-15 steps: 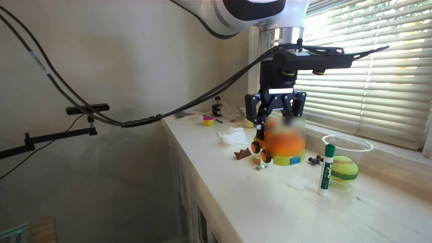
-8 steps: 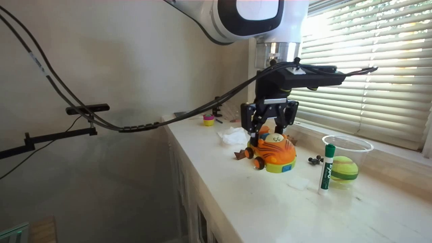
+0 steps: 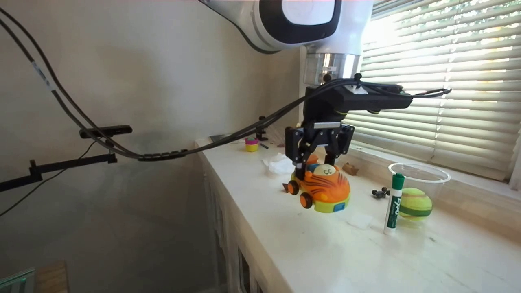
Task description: Turn the toy car backwards
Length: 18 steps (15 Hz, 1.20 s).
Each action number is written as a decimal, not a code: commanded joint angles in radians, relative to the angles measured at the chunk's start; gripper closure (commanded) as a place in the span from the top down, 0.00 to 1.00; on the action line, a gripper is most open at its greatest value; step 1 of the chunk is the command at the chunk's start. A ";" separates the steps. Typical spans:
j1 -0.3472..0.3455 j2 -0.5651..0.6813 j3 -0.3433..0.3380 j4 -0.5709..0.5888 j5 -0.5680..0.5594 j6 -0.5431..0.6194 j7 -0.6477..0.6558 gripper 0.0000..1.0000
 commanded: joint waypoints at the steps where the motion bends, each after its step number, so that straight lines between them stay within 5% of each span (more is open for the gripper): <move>1: -0.002 -0.002 0.001 0.003 -0.001 -0.007 0.001 0.70; 5: -0.002 -0.010 -0.002 -0.004 -0.001 -0.008 0.002 0.70; 6: -0.002 -0.010 -0.002 -0.006 -0.001 -0.008 0.002 0.45; 18: 0.018 -0.088 0.016 -0.037 -0.117 -0.249 -0.563 0.45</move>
